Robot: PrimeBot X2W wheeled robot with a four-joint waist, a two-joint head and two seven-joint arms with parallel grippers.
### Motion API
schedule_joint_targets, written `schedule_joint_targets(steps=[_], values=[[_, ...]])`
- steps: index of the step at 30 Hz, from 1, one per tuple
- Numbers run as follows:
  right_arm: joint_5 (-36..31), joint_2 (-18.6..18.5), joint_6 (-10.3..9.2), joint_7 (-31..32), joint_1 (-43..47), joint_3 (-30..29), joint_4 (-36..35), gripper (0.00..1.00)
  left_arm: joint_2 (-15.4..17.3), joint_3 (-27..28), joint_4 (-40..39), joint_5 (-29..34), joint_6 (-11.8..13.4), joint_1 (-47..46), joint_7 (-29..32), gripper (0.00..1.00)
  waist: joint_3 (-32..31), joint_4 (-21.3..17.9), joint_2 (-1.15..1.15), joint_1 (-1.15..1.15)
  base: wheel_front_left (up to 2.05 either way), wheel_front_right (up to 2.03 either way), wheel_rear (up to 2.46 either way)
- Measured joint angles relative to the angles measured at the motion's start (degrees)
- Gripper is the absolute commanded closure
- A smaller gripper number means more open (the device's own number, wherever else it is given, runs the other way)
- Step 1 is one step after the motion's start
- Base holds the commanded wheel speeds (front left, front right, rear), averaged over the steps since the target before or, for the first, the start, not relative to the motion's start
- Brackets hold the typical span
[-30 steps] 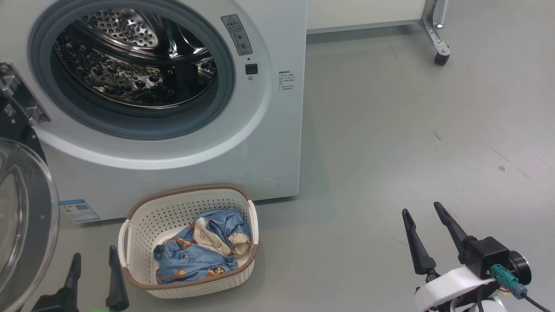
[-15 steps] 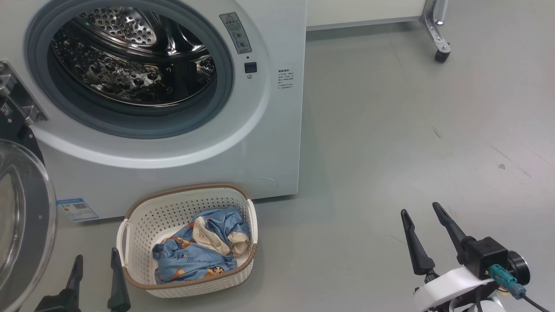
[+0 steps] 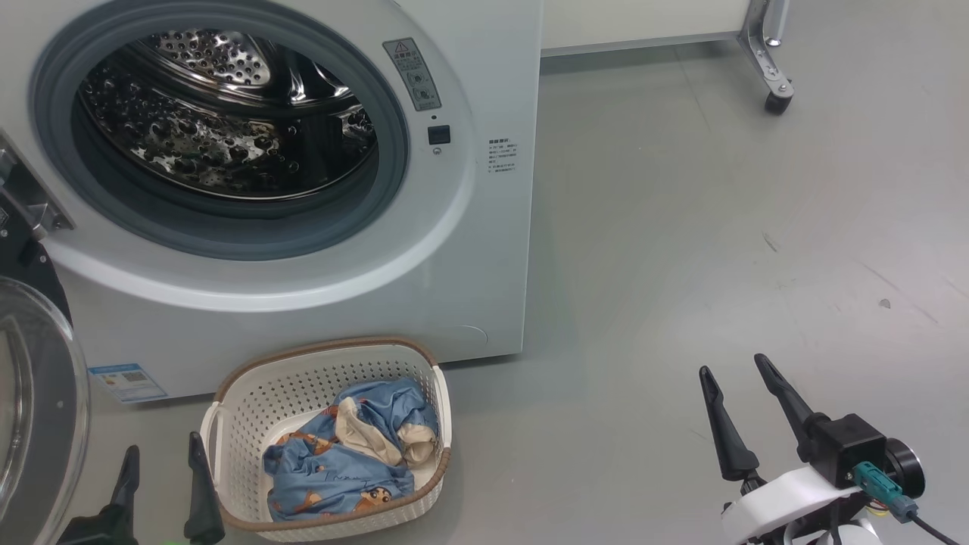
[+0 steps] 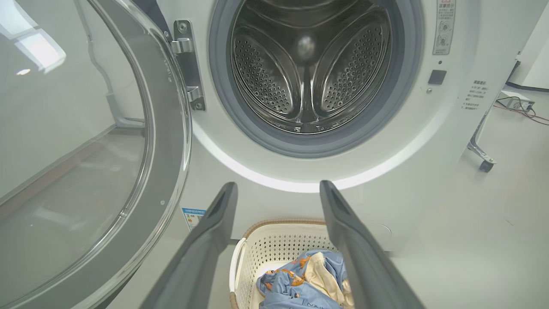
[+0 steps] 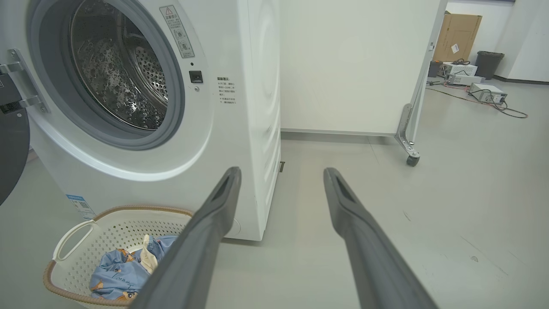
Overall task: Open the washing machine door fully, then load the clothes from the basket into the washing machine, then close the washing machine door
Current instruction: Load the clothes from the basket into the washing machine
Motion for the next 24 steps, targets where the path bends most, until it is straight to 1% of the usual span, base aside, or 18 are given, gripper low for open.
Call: schedule_joint_targets(steps=[12, 24], values=[[0.38, 0.01, 0.00, 0.00, -0.03, 0.03, 0.09, 0.00, 0.00, -0.14, -0.11, 0.00, 0.18, -0.03, 0.00, 0.00, 0.52, 0.17, 0.00, 0.00, 0.67, -0.68, 0.01], [0.43, 0.02, 0.00, 0.00, -0.29, 0.23, 0.32, 0.00, 0.00, -0.81, 0.14, -0.19, 0.57, -0.04, 0.00, 0.00, 1.05, 0.34, 0.00, 0.00, 0.19, -0.19, 0.00]])
